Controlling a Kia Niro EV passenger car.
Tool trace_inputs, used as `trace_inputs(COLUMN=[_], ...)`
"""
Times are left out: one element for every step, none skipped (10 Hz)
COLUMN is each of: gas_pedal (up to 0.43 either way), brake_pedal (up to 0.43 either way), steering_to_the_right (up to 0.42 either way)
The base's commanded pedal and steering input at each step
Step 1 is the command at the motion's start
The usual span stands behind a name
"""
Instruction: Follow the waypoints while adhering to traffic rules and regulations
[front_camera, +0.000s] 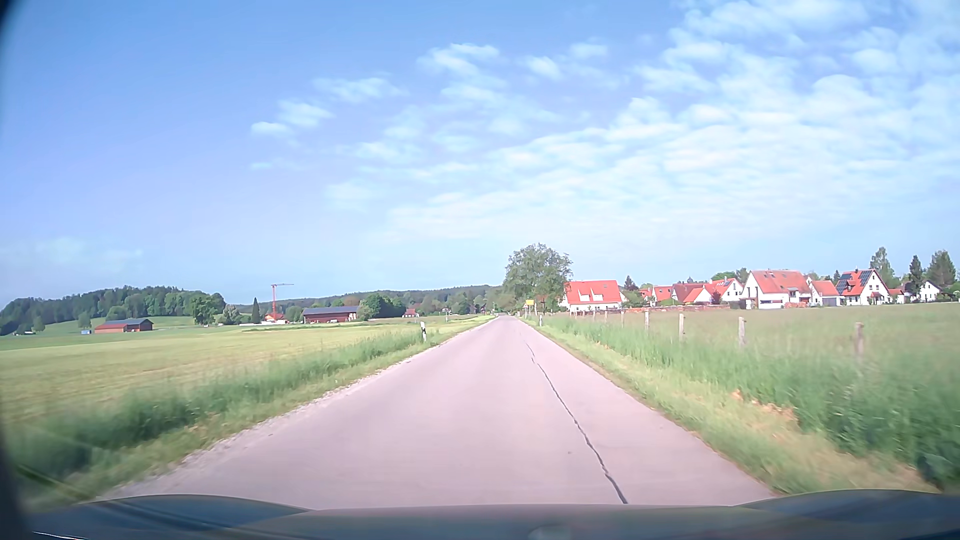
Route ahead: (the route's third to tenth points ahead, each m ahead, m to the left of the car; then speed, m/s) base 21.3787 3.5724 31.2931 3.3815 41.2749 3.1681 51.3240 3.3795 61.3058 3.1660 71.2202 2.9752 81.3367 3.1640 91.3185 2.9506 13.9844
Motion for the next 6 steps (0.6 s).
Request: trace_inputs(gas_pedal=[0.079, 0.079, 0.079, 0.079, 0.079, 0.079], brake_pedal=[0.0, 0.0, 0.0, 0.0, 0.0, 0.0], steering_to_the_right=[0.003, 0.0, -0.002, -0.003, -0.004, -0.005])
